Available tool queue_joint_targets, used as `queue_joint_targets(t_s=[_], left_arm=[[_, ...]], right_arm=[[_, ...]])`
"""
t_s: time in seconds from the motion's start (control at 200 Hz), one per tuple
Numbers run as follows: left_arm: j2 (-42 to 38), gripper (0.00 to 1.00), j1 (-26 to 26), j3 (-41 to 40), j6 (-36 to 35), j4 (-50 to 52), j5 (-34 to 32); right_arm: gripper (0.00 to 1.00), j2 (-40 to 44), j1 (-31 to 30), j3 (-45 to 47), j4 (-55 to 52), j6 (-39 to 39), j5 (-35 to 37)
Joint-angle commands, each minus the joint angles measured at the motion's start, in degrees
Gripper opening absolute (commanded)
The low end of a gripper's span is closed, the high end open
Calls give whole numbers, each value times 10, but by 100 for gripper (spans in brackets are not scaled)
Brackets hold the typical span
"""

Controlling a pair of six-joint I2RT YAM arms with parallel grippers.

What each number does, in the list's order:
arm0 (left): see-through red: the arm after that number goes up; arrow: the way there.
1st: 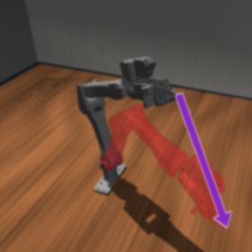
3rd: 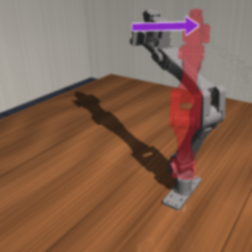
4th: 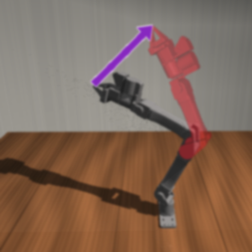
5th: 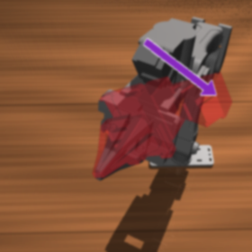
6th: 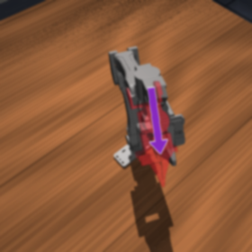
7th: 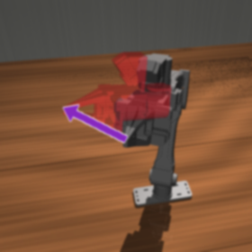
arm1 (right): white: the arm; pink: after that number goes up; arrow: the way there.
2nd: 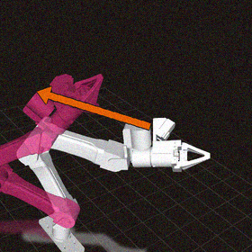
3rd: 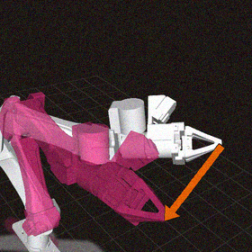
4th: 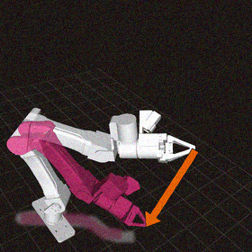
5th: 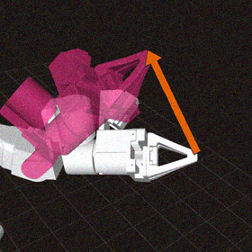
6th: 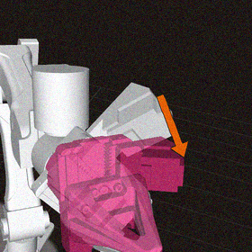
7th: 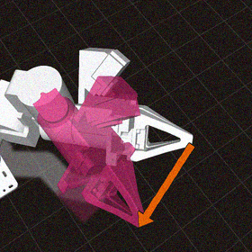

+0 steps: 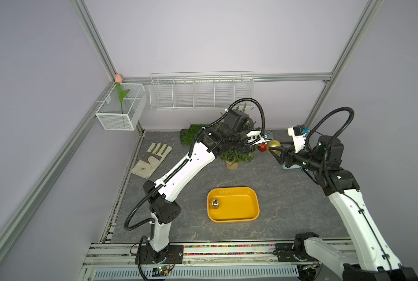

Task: Decorate the small christmas tree with ornaments
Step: Hang an ornament on the christmas tree.

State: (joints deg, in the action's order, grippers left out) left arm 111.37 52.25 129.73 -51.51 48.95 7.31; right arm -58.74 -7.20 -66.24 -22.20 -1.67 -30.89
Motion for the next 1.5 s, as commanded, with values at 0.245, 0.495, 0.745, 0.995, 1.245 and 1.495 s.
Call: queue_joint_targets(t_s=[0.245, 0.495, 0.745, 0.995, 1.245, 1.495], left_arm=[[26, 0, 29, 25, -40, 28, -74], [39, 0, 35, 31, -46, 25, -108], [42, 0, 35, 35, -46, 31, -126], [43, 0, 40, 38, -60, 27, -135], [47, 0, 45, 39, -69, 25, -152], [53, 0, 49, 40, -76, 18, -167]], right_arm=[[37, -1, 3, 15, -8, 6, 4], [37, -11, 2, 12, -16, 10, 13], [37, -28, 2, 8, -25, 11, 14], [37, -27, 2, 10, -29, 14, 24], [37, -35, 3, 8, -18, 11, 19], [37, -46, 3, -1, -9, 6, 8]])
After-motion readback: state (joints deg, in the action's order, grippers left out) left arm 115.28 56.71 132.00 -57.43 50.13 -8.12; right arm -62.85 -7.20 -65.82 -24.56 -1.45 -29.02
